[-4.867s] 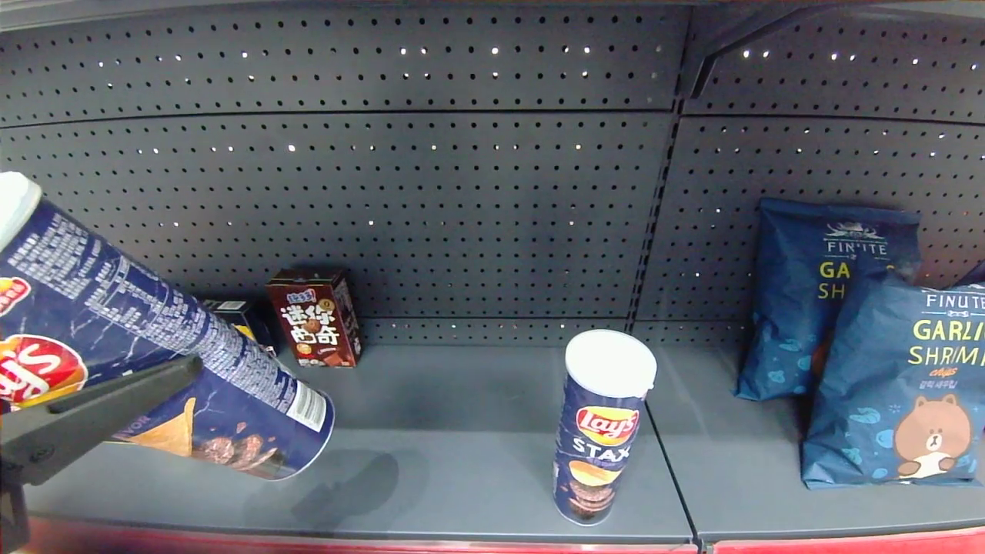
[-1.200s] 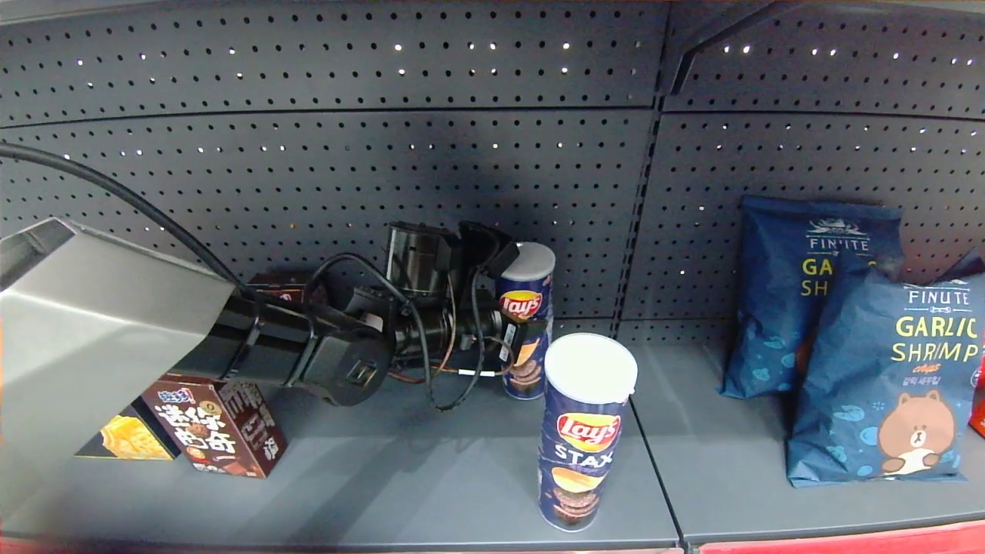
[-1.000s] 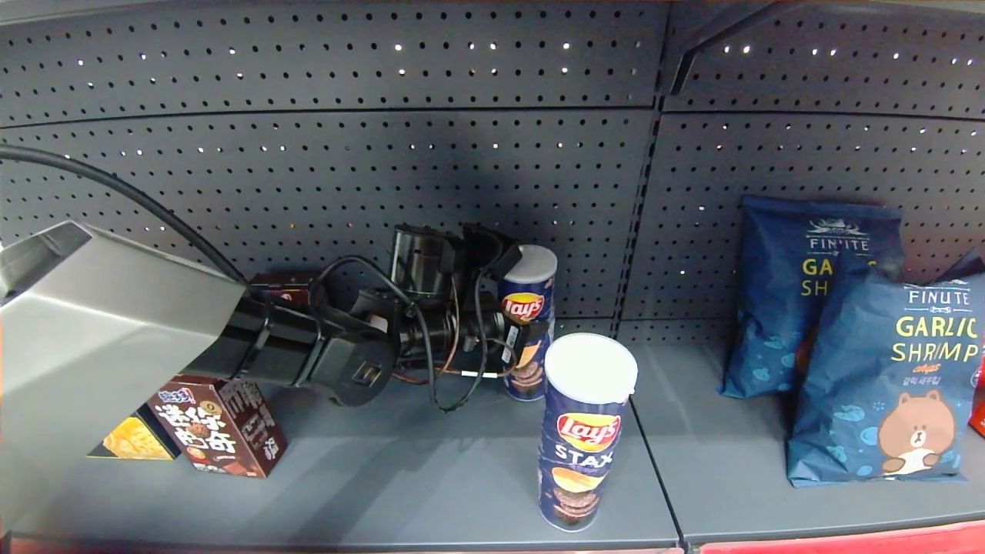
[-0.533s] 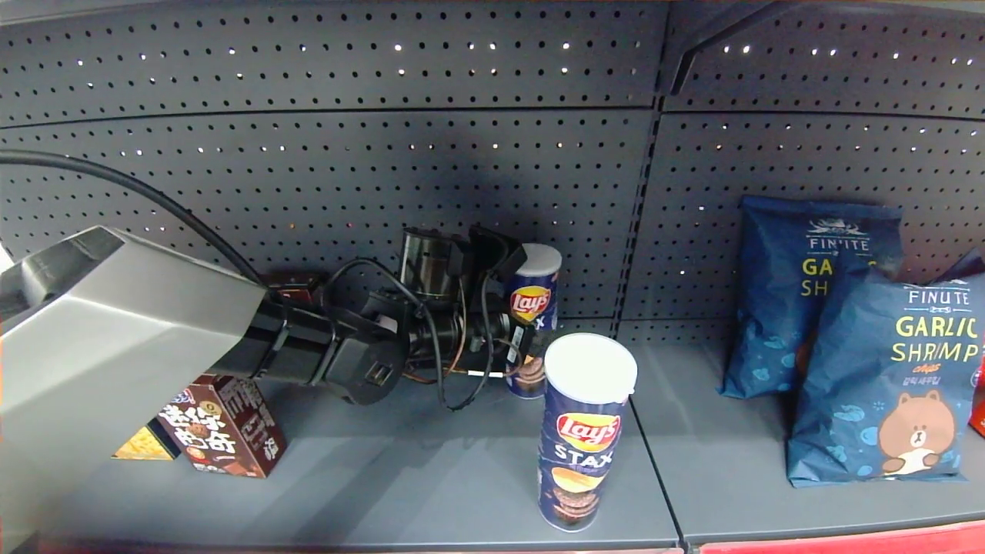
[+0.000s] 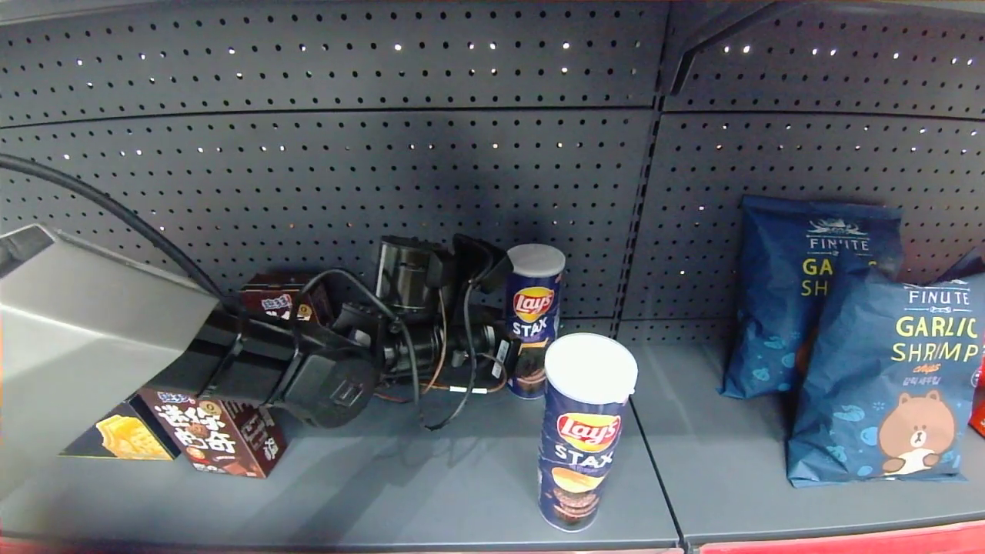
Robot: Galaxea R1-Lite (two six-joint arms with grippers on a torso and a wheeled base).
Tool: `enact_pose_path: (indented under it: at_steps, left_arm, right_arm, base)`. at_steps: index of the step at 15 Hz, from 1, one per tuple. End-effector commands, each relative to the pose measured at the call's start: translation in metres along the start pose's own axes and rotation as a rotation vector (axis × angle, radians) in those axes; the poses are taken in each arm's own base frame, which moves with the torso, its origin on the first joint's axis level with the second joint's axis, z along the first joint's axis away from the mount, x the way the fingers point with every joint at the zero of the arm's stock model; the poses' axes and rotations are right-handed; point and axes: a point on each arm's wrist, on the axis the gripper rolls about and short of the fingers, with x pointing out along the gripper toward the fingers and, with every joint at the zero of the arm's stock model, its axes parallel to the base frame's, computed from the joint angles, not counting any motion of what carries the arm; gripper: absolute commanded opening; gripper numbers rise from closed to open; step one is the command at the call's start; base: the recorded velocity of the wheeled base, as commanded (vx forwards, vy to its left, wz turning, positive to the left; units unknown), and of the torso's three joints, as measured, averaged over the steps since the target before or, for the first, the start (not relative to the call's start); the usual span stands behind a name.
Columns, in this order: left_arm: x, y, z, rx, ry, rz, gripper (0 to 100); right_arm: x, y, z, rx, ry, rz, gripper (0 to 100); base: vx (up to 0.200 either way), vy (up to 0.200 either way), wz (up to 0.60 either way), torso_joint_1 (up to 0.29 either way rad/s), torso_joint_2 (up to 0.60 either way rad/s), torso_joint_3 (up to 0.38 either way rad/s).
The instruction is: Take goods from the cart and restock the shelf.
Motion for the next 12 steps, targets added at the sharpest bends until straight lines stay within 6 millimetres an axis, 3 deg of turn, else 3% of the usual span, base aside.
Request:
enact_pose_path:
  at_steps: [1, 4, 8, 10, 12]
  left_arm:
    - [-0.031, -0.005, 0.002, 0.005, -0.038, 0.011, 100]
    - [-0.065, -0.006, -0.004, -0.001, -0.041, 0.033, 100]
    - [-0.112, -0.002, 0.011, 0.002, -0.112, 0.086, 100]
    - [-0.130, -0.005, 0.009, 0.000, -0.121, 0.098, 100]
    - [-0.132, -0.007, 0.005, 0.000, -0.115, 0.112, 100]
  right_arm:
    - [0.000, 0.000, 0.000, -0.001, 0.002, 0.001, 100]
    - [0.000, 0.000, 0.000, -0.001, 0.002, 0.001, 100]
    - [0.000, 0.000, 0.000, 0.001, 0.001, 0.004, 100]
    - [0.000, 0.000, 0.000, 0.001, 0.001, 0.007, 100]
    - [0.000, 0.000, 0.000, 0.001, 0.000, 0.009, 100]
  base:
    - [0.000, 0.000, 0.00, 0.000, 0.00, 0.000]
    - [0.000, 0.000, 0.00, 0.000, 0.00, 0.000]
    - [0.000, 0.000, 0.00, 0.000, 0.00, 0.000]
    - [0.000, 0.000, 0.00, 0.000, 0.00, 0.000]
    - [0.000, 0.000, 0.00, 0.000, 0.00, 0.000]
